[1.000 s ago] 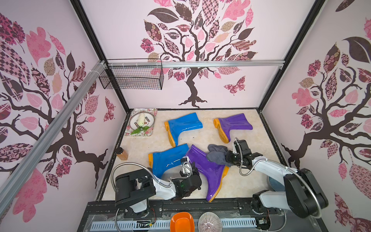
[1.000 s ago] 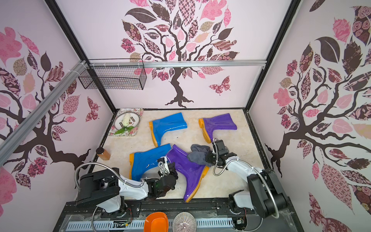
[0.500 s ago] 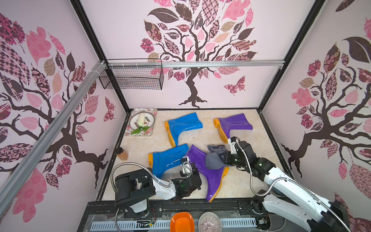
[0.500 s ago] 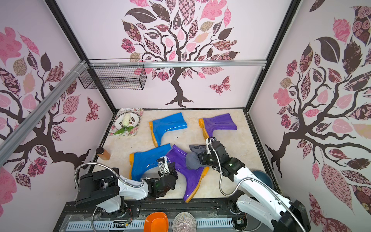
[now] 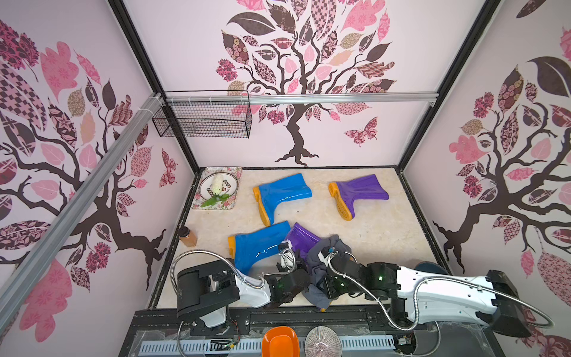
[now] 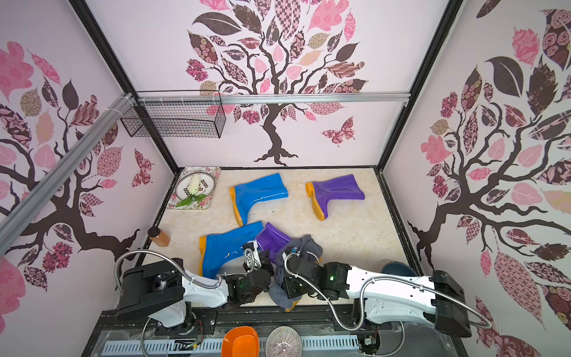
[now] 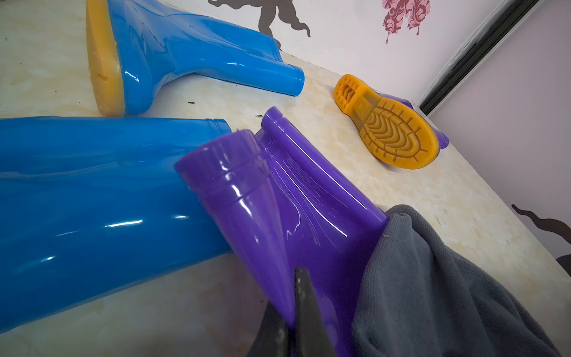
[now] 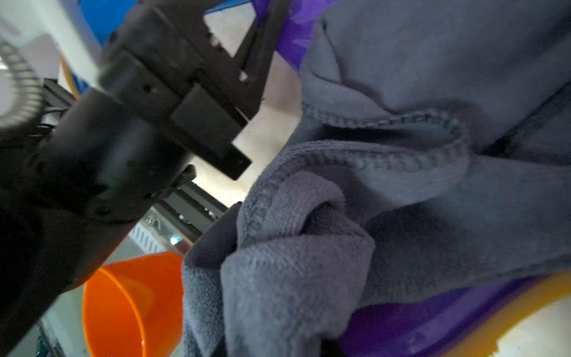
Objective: Wipe the rubber boots with a cloth
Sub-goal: Wipe the dirt off the rubber boot.
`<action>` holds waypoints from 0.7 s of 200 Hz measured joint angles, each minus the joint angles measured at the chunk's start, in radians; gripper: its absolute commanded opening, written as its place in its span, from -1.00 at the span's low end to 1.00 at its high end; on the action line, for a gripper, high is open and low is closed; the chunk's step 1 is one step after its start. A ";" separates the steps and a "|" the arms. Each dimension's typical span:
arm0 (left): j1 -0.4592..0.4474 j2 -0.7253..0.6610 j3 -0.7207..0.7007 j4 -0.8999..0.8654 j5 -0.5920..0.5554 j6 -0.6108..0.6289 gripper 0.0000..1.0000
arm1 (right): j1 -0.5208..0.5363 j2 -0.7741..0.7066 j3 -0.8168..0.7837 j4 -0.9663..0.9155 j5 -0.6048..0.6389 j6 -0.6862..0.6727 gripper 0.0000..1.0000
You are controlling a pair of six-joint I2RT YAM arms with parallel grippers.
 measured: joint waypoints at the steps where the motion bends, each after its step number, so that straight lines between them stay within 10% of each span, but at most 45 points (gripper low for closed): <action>1: 0.000 0.000 0.000 0.000 0.000 0.000 -1.00 | 0.000 0.000 -0.002 0.002 0.002 0.000 -1.00; 88: 0.000 -0.011 0.000 0.002 0.000 0.012 -1.00 | -0.468 -0.023 -0.061 0.018 0.152 -0.135 -1.00; 140: 0.000 -0.027 0.000 0.005 0.000 0.013 -1.00 | -0.418 -0.024 -0.064 0.038 0.105 -0.157 -1.00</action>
